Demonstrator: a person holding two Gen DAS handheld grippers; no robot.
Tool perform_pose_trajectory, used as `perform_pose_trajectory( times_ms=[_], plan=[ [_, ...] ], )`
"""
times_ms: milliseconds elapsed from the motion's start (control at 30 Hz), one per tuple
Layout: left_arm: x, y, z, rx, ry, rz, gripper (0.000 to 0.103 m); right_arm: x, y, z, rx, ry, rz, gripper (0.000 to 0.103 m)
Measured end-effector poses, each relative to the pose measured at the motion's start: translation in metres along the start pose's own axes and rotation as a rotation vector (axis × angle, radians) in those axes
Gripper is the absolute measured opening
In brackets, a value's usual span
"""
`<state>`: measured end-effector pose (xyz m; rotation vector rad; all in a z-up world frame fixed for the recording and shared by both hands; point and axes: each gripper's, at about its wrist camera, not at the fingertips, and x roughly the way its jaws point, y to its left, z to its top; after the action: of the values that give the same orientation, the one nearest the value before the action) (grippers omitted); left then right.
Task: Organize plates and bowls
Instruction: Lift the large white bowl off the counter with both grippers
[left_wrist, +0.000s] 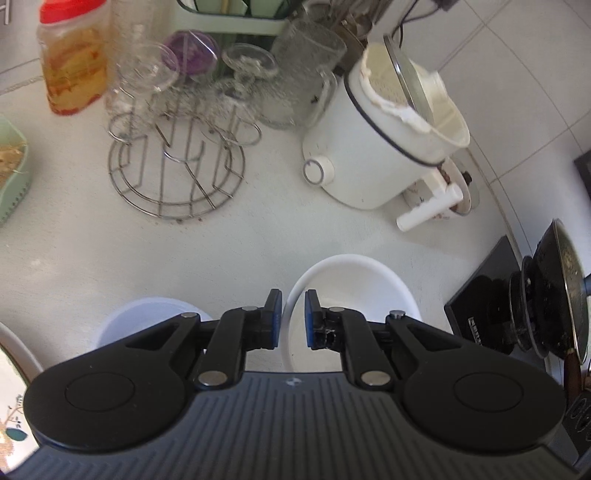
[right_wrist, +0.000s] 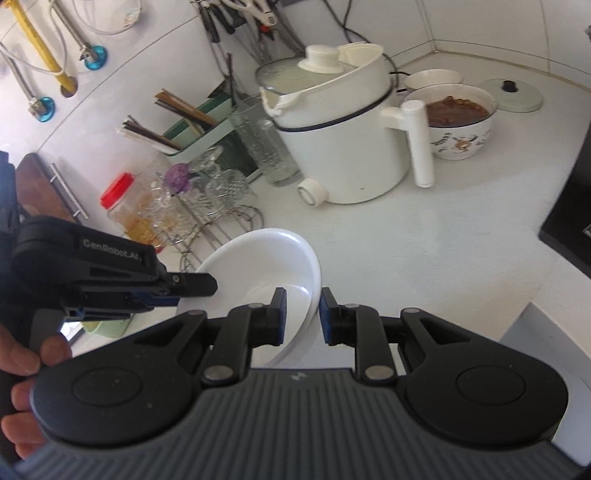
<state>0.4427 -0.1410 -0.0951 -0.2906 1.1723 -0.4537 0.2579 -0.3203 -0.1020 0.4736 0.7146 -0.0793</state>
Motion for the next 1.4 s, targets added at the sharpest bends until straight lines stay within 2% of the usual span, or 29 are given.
perform_pose_trajectory(
  times_ms=[333, 567, 1000, 1100, 1233, 1400],
  plan=[
    [-0.027, 0.023, -0.004, -0.037, -0.022, 0.043, 0.014, 0.007, 0.025, 0.005, -0.039, 0.027, 0.057, 0.023],
    [-0.042, 0.045, -0.017, -0.111, -0.052, 0.048, 0.014, 0.011, 0.041, 0.001, -0.06, 0.064, 0.091, 0.023],
    [-0.061, 0.091, -0.039, -0.173, -0.101, 0.045, 0.014, 0.035, 0.078, -0.011, -0.174, 0.132, 0.093, 0.022],
    [-0.061, 0.103, -0.046, -0.204, -0.086, 0.023, 0.014, 0.042, 0.086, -0.014, -0.212, 0.149, 0.071, 0.021],
    [-0.058, 0.114, -0.053, -0.196, -0.079, 0.058, 0.014, 0.052, 0.094, -0.023, -0.239, 0.187, 0.068, 0.021],
    [-0.053, 0.126, -0.057, -0.213, -0.086, 0.065, 0.014, 0.059, 0.1, -0.032, -0.27, 0.208, 0.058, 0.022]
  ],
)
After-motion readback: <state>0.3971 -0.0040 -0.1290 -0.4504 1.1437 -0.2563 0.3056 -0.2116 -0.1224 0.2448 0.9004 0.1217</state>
